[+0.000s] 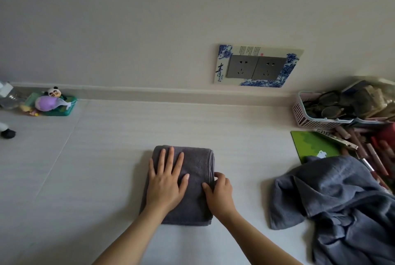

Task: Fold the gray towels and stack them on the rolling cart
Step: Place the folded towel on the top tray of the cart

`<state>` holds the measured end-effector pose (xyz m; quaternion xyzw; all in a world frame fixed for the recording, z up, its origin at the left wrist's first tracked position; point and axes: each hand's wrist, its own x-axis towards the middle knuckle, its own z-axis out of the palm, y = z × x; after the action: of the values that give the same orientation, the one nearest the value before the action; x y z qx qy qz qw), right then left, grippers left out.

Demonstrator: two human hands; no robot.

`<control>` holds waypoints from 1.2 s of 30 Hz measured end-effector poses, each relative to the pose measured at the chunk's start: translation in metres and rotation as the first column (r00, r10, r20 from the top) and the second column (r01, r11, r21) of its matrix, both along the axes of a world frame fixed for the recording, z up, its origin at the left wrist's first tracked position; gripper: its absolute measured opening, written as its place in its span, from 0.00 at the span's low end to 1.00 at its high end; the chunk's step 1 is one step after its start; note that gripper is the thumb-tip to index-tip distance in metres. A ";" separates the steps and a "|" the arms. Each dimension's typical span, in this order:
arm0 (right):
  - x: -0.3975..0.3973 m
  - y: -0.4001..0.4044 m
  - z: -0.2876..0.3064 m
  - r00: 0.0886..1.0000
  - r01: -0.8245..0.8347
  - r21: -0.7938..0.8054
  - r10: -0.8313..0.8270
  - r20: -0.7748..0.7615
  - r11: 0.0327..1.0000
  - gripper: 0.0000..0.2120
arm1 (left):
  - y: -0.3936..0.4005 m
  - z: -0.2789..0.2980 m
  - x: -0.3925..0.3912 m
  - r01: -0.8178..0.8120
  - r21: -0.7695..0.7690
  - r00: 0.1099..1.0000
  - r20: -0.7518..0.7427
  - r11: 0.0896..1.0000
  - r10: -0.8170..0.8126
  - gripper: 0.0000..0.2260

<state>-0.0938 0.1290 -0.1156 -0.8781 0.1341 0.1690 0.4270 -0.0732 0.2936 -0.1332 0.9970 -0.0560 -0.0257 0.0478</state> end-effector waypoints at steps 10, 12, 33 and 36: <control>0.015 -0.009 -0.010 0.976 0.019 0.065 -0.005 -0.216 0.998 0.25 | 0.045 0.023 -0.026 -0.572 -0.650 0.820 -0.429 0.500 0.380 0.24; 0.017 -0.007 -0.012 0.971 0.064 0.119 -0.034 -0.238 0.991 0.25 | 0.056 0.023 -0.033 -0.642 -0.679 0.766 -0.549 0.356 0.334 0.30; 0.073 0.165 0.069 0.882 -0.093 0.776 0.413 -0.227 0.624 0.33 | 0.223 0.105 -0.050 -0.604 -0.744 0.704 -0.666 -0.287 0.247 0.27; 0.086 0.231 0.086 0.884 -0.186 0.755 0.443 -0.151 0.628 0.32 | 0.283 0.117 -0.052 -0.559 -0.780 0.688 -0.626 -0.281 0.368 0.30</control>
<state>-0.0081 0.3598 -0.0301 -0.6076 -0.0331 0.4218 0.6722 -0.1256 0.5763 -0.0159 0.5803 0.3400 -0.0256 0.7396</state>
